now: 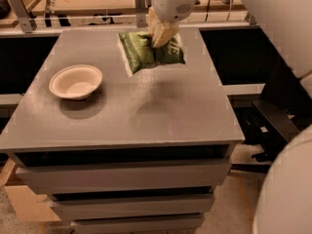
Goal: Place green jalapeno chip bag into paper bowl
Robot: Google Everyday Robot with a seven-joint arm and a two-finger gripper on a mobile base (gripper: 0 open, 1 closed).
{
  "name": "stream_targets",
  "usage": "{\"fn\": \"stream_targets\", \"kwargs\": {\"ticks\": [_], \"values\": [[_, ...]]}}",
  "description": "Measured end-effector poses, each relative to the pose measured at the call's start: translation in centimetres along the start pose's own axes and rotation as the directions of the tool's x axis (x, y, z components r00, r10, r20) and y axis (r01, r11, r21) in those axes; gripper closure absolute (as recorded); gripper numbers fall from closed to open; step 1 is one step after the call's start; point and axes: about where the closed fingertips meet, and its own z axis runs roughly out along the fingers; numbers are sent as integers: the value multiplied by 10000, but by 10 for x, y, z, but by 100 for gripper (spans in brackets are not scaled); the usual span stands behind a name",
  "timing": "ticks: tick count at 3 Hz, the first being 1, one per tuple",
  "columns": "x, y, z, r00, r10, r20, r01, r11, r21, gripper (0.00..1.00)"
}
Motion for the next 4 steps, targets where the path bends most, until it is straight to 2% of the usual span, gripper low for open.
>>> {"fn": "stream_targets", "kwargs": {"ticks": [1, 2, 3, 4], "values": [[-47, -23, -10, 9864, -1637, 170, 1634, 9865, 133, 100], [-90, -37, -2, 9554, -2932, 346, 2937, 9558, -102, 100], [-128, -48, 17, 9220, -3860, 312, 3872, 9204, -538, 100], [-152, -58, 34, 8968, -4422, 137, 4414, 8924, -936, 100]]}}
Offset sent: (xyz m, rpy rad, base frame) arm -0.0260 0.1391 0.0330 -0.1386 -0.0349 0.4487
